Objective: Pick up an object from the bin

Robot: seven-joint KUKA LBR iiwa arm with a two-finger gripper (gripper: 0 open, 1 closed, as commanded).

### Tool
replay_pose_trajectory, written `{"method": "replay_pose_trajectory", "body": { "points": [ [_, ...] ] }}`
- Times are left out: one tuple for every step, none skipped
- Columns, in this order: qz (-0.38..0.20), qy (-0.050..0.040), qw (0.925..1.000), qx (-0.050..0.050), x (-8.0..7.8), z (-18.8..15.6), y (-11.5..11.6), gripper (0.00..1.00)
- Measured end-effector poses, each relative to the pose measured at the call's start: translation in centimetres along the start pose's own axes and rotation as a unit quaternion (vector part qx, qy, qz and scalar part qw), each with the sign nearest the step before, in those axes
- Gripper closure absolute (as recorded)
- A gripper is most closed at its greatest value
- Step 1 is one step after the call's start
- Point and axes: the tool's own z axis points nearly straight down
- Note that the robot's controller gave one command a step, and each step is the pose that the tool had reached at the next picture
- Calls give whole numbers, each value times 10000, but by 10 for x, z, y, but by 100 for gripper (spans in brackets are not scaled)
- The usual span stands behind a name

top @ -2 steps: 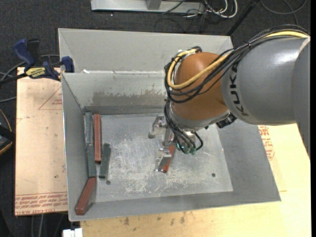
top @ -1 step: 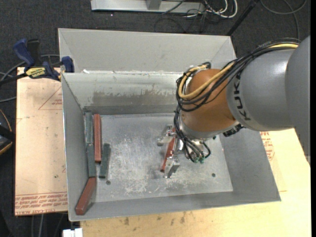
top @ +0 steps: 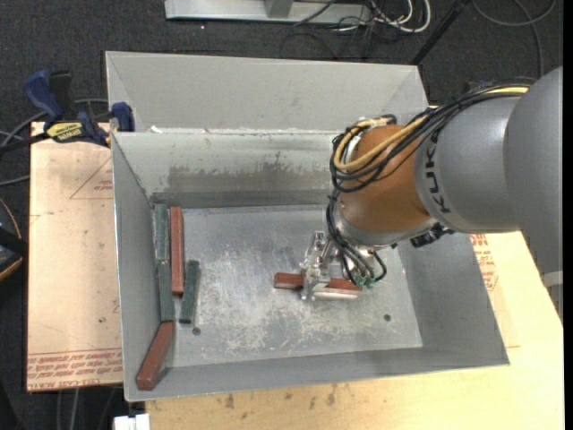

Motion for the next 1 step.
{"method": "replay_pose_trajectory", "body": {
  "points": [
    [0, 0, 10000, -1, 0, 0, 0, 100]
  ]
}}
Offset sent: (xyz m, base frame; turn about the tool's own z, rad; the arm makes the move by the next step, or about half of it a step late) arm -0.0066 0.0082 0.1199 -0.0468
